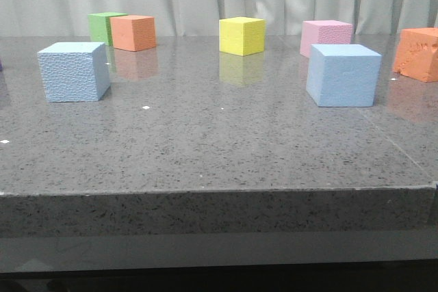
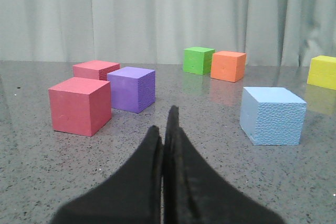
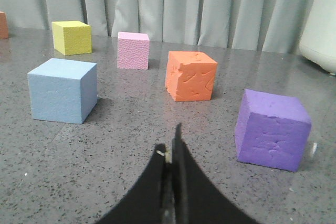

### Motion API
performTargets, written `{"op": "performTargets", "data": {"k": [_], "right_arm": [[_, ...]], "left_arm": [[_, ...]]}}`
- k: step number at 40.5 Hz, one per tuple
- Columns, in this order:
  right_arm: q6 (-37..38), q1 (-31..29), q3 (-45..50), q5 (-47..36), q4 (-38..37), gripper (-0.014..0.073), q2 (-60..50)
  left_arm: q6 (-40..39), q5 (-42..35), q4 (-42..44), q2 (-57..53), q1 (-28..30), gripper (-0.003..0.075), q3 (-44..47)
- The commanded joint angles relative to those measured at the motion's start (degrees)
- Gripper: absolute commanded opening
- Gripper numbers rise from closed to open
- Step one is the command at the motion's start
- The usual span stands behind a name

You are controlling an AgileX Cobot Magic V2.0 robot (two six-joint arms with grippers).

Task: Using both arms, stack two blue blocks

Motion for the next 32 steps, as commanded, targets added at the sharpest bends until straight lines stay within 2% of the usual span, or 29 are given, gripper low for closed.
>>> {"op": "performTargets", "data": {"k": [1, 32], "right_arm": [[-0.5, -0.1, -0.3, -4.8, -0.7, -0.0066, -1.1], [-0.5, -0.1, -0.3, -5.5, -0.7, -0.0066, -1.1]], "left_arm": [[-0.3, -4.4, -0.6, -1.0, -0.3, -0.002, 0.1], [-0.3, -5.1, -0.6, -1.0, -0.3, -0.002, 0.1]]}}
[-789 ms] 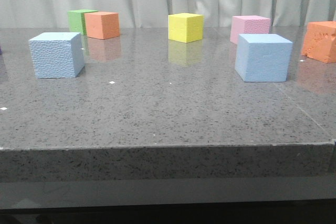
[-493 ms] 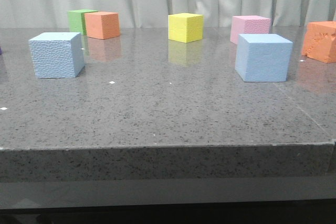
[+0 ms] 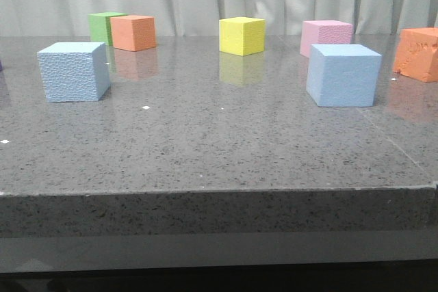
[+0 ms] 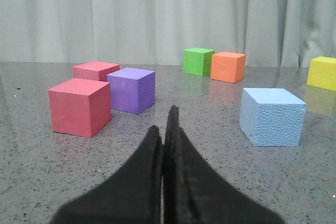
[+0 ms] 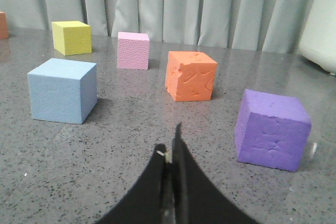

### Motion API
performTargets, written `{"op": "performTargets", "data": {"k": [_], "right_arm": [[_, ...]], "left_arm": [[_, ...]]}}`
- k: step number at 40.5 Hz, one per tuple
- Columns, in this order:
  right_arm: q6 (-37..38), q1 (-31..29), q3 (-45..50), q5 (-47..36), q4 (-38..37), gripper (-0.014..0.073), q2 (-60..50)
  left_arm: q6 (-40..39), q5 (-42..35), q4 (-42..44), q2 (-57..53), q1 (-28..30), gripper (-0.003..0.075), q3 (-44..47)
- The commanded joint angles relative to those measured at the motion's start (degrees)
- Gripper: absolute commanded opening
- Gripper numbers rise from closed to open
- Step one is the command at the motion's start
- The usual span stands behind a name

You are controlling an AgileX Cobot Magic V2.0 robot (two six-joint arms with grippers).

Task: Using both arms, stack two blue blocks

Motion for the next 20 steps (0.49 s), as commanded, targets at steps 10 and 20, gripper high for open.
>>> {"op": "performTargets", "data": {"k": [10, 20], "right_arm": [[-0.5, -0.1, -0.3, -6.7, -0.7, -0.0066, -1.1], [0.0, -0.1, -7.5, -6.4, 2.0, -0.0066, -1.1]], "left_arm": [[-0.3, -6.8, -0.6, -1.0, -0.3, -0.002, 0.1], [-0.3, -5.9, -1.9, -1.0, -0.3, -0.002, -6.2]]}}
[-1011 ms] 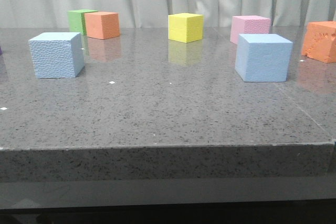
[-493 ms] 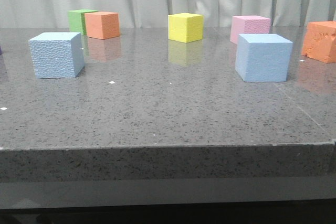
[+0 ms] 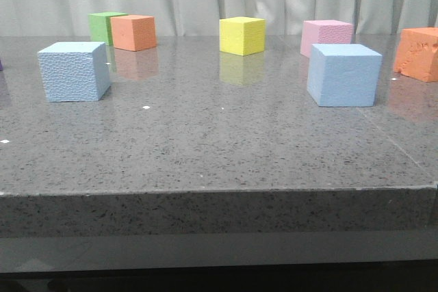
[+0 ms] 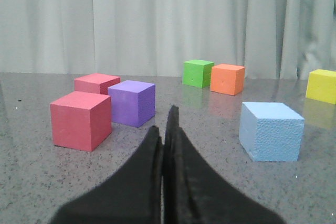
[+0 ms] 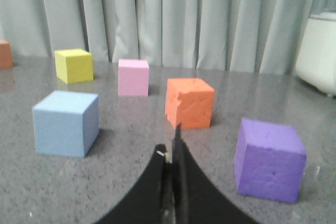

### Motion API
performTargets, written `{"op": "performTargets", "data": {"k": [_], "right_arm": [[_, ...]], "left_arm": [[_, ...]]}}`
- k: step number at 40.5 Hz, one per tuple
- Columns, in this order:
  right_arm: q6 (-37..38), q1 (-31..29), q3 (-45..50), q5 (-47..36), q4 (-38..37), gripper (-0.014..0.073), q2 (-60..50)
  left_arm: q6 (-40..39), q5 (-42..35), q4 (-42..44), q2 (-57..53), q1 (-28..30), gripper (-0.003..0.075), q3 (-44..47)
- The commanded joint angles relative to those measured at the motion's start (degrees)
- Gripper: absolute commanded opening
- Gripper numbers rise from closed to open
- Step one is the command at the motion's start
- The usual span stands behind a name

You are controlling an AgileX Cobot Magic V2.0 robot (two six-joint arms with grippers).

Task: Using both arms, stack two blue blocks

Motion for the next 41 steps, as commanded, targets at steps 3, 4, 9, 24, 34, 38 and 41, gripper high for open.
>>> {"op": "performTargets", "data": {"k": [3, 4, 9, 24, 34, 38, 41], "right_arm": [[0.0, -0.1, -10.3, 1.2, 0.6, -0.0066, -0.9], [0.0, -0.1, -11.8, 2.8, 0.6, -0.0066, -0.6], [-0.1, -0.1, -21.0, 12.6, -0.4, -0.0066, 2.5], [-0.1, -0.1, -40.5, 31.7, -0.4, -0.0066, 21.1], [-0.1, -0.1, -40.8, 32.7, -0.3, -0.0066, 25.0], [-0.1, -0.1, -40.8, 31.9, -0.3, -0.0066, 25.0], [-0.1, -0.1, -40.8, 31.9, -0.3, -0.0066, 25.0]], "left_arm": [[-0.3, -4.7, -2.9, -1.0, -0.3, -0.002, -9.4], [-0.3, -4.2, -2.9, -1.0, -0.3, -0.002, -10.8], [-0.3, 1.4, -2.6, 0.4, -0.3, -0.002, -20.8], [-0.3, 33.7, -2.6, 16.8, -0.3, -0.002, -47.6], [-0.3, 38.1, -2.6, 24.1, -0.3, -0.002, -48.6], [-0.3, 38.0, -2.6, 26.1, -0.3, -0.002, -48.6], [-0.3, 38.0, -2.6, 27.1, -0.3, -0.002, -48.6]]}}
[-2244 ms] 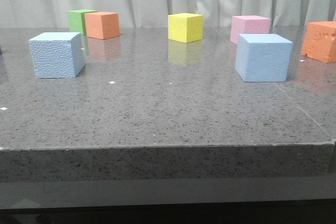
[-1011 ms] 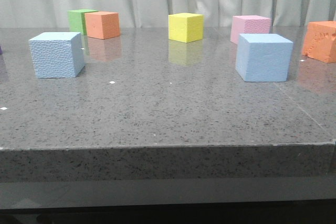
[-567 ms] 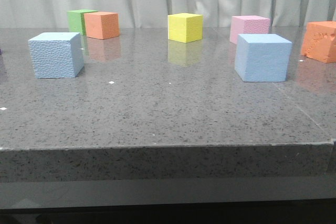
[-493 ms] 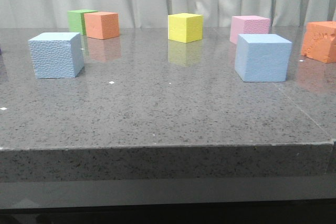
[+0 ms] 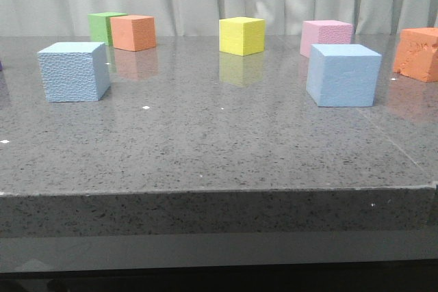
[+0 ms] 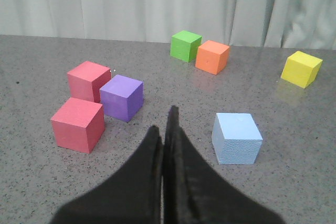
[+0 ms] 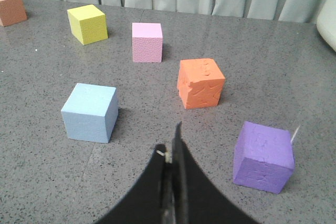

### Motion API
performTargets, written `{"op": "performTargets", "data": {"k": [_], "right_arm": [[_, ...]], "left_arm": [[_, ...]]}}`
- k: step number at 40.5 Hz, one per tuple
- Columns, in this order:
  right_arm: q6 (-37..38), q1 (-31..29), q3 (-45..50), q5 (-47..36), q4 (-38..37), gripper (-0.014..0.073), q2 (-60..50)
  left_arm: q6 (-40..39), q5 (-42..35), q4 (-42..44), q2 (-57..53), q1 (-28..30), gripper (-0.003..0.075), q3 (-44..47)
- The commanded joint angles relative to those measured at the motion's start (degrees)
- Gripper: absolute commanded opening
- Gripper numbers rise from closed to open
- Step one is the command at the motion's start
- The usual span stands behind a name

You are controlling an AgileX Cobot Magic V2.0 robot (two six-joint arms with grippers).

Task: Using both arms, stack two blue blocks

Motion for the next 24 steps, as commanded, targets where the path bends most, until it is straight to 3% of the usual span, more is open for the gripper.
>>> {"op": "performTargets", "data": {"k": [1, 21, 24], "right_arm": [[-0.1, -0.1, -1.9, -4.7, -0.5, -0.0066, 0.8], [0.0, -0.1, -1.9, -4.4, -0.5, -0.0066, 0.8], [0.0, -0.1, -1.9, -5.3, 0.1, -0.0034, 0.8]], "left_arm": [[-0.3, -4.2, -0.4, 2.1, -0.3, -0.002, -1.8], [-0.3, -4.2, -0.4, 2.6, -0.3, -0.002, -1.8], [-0.3, -4.3, -0.4, 2.6, -0.3, -0.0008, -1.8]]}}
